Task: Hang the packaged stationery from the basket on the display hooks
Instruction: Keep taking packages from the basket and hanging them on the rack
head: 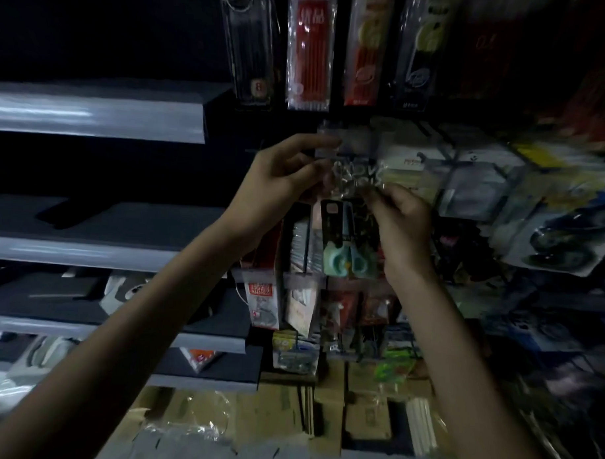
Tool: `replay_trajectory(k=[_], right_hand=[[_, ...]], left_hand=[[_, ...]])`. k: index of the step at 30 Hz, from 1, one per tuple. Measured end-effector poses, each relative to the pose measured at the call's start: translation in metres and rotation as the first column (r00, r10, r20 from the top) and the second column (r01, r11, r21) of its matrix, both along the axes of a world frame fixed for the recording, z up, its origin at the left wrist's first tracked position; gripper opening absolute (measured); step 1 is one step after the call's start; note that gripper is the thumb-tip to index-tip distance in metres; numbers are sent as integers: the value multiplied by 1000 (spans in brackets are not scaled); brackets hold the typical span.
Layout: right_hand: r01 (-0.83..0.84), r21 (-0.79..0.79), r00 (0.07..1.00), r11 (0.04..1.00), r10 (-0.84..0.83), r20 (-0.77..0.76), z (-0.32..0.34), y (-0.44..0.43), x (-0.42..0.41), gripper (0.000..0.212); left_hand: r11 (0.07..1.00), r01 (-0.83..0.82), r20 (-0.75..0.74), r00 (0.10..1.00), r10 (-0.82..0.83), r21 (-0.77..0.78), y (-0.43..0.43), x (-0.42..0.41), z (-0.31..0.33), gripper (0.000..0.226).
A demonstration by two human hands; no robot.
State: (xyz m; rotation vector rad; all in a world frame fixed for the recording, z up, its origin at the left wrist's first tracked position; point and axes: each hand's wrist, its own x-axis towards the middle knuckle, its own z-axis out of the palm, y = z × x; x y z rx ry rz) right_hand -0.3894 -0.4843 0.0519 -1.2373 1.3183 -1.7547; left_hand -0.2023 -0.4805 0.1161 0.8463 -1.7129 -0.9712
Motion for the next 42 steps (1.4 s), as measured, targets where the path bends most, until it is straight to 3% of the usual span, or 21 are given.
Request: replay_trajectory(k=[9, 14, 19, 36, 42], right_hand=[[23, -64, 1000, 998, -22, 9, 0, -18, 11, 40], [34, -65, 999, 997, -31, 43, 2, -26, 14, 42], [52, -61, 996, 997, -48, 80, 3, -28, 16, 19], [102, -65, 994, 993, -100, 33, -4, -37, 17, 26], [96, -63, 990, 993, -89, 108, -3, -38, 16, 21]], left_hand=[[1000, 5, 3, 1000, -5, 22, 0, 3, -10, 34], [1000, -21, -9, 1000, 20, -18, -4, 0, -13, 32], [999, -14, -2, 1000, 14, -32, -7, -2, -14, 30], [996, -12, -25, 1000, 10, -85, -5, -3, -17, 25], [993, -37, -18, 999, 36, -114, -5, -5, -42, 23]])
